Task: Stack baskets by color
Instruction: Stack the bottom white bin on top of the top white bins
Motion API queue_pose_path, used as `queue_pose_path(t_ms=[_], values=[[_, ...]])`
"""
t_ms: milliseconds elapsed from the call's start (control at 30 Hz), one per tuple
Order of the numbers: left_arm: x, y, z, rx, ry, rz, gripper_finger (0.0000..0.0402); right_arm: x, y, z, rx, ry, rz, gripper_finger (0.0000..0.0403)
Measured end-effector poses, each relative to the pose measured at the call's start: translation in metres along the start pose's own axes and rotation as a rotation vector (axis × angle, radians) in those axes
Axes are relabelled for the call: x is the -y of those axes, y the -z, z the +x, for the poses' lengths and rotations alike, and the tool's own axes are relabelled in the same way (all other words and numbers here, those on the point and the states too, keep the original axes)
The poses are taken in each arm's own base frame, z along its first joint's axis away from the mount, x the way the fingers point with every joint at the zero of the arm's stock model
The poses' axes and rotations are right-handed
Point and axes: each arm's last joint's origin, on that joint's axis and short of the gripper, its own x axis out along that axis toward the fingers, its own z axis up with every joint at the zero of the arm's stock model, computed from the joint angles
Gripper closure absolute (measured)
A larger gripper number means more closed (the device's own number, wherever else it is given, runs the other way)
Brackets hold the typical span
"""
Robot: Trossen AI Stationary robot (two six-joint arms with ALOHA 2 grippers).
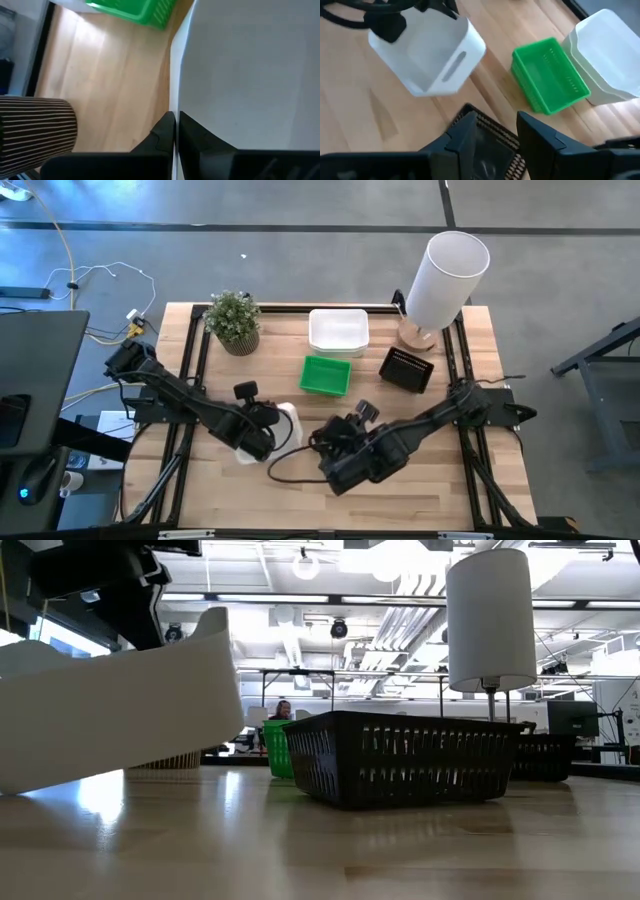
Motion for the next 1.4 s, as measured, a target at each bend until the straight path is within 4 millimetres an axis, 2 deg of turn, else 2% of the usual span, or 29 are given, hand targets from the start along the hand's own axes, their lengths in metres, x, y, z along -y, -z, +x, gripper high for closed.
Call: queue_pose_path(t_ms=[333,567,733,867,1100,1400], values=[[0.001,0.0,-0.003,0.086,-0.083,0.0,0.0401,-0.026,0.014,0.031,-0.054,0.005,0.021,0.0274],[-0.001,-0.001,-0.003,0.127,-0.128,0.0,0.0401,-0.036,0.014,0.043,0.002,0.012,-0.01,0.0256],[-0.002,-0.002,-0.003,0.152,-0.15,-0.034,0.0401,-0.036,0.003,0.048,0.095,0.021,0.004,0.0221],[-0.002,-0.003,-0.004,0.183,-0.164,-0.088,0.0401,-0.03,-0.006,0.056,0.096,0.038,0.037,0.0202],[-0.001,-0.003,-0.005,0.209,-0.168,-0.171,0.0401,-0.022,-0.015,0.066,0.067,0.035,0.092,0.0199],[0.0,-0.005,-0.007,0.244,-0.143,-0.266,0.0401,-0.027,-0.013,0.081,0.039,0.033,0.092,0.0199]])
